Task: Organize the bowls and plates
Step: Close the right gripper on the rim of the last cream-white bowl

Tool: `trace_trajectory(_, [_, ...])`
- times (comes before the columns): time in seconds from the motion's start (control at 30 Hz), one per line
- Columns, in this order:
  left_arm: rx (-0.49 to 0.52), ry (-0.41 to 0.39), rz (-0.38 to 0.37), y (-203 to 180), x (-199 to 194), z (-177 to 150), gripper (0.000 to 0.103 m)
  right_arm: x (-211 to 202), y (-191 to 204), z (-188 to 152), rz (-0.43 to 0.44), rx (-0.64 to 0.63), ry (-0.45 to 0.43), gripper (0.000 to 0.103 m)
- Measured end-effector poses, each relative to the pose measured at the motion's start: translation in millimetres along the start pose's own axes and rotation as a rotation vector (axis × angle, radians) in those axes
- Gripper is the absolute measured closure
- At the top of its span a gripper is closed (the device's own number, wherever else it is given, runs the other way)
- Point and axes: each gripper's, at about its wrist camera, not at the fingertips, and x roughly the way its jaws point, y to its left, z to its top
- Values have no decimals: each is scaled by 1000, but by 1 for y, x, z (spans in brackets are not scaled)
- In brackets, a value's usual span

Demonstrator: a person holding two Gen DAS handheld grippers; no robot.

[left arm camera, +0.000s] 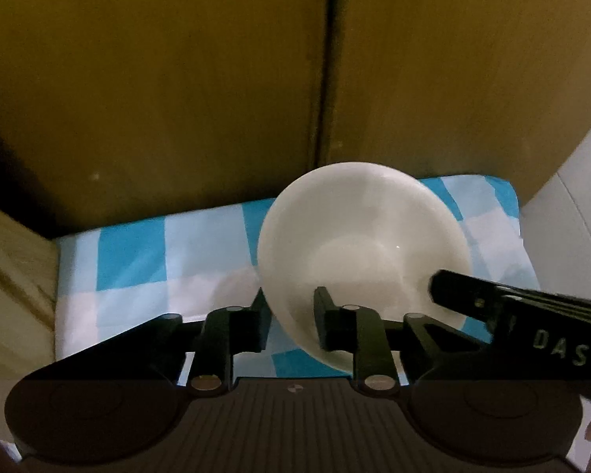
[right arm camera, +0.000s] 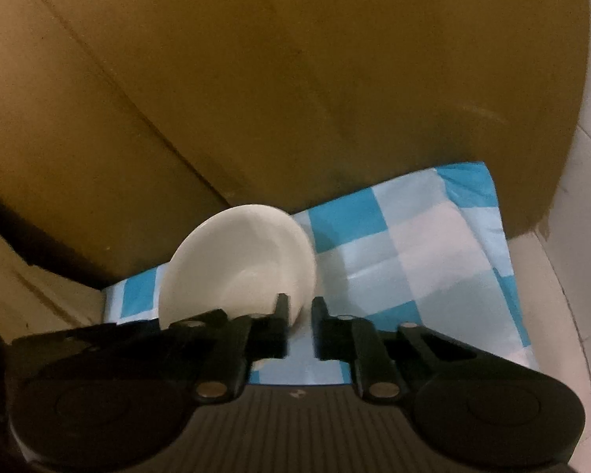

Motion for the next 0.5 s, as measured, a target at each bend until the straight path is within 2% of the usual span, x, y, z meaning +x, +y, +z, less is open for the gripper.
trace_trajectory(0.1, [35, -7, 17, -4, -4, -4, 76, -2, 4, -2, -2, -11, -5, 95])
trace_trajectory(0.3, [22, -30, 1, -1, -22, -8, 76, -27, 13, -6, 33, -25, -25, 95])
trace_trajectory(0.5, [39, -53, -5, 1, -59, -27, 76, -61, 27, -20, 54, -45, -27, 95])
